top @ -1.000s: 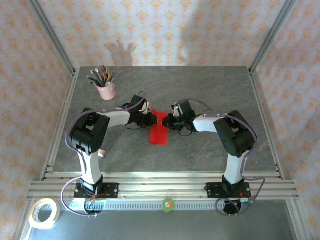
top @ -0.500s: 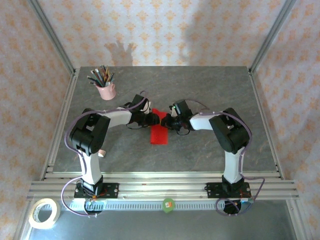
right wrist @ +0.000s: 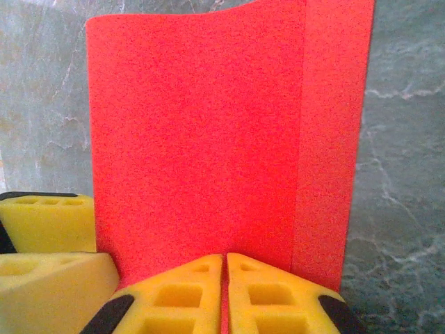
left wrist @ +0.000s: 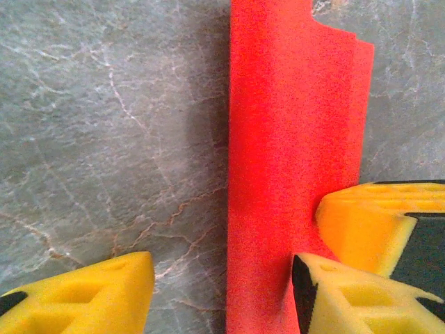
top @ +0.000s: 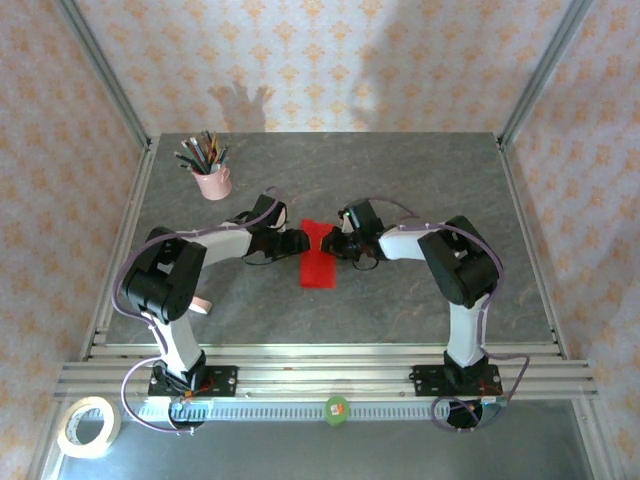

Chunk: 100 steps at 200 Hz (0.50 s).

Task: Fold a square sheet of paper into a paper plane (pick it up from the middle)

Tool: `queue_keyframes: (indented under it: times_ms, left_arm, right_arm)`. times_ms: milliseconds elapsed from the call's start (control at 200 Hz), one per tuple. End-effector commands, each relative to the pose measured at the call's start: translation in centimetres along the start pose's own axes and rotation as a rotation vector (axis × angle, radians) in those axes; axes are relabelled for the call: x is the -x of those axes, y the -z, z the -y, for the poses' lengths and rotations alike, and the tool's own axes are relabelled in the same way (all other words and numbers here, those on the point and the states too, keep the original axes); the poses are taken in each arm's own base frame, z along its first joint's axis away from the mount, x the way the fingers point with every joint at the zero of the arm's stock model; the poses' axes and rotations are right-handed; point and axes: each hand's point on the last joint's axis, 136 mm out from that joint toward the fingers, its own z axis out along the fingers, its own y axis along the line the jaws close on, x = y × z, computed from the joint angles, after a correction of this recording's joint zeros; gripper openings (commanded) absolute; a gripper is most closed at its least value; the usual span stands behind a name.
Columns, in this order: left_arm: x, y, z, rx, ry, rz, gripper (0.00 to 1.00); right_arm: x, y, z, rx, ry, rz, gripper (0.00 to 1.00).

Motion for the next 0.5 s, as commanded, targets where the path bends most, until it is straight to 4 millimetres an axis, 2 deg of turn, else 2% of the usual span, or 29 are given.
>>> queue_keyframes:
  times_ms: [0,275,495]
  left_arm:
    - [-1.7,-0.9,0.2,-0.001,0.005,-0.040,0.57]
    - [-2.7,-1.0,-0.6,0.029,-0.016,-0.056,0.51]
    - [-2.6,0.1,1.1,-0.016,-0.046,-0.041,0.51]
  right_arm:
    - [-0.9,-0.4,3.5,-0.135,-0.052,-0.011,0.10]
    - [0.1,0.1,2.4,-0.096,-0.079,0.029,0.10]
    - [0.3,0.1,2.3,-0.087,-0.087,0.033,0.11]
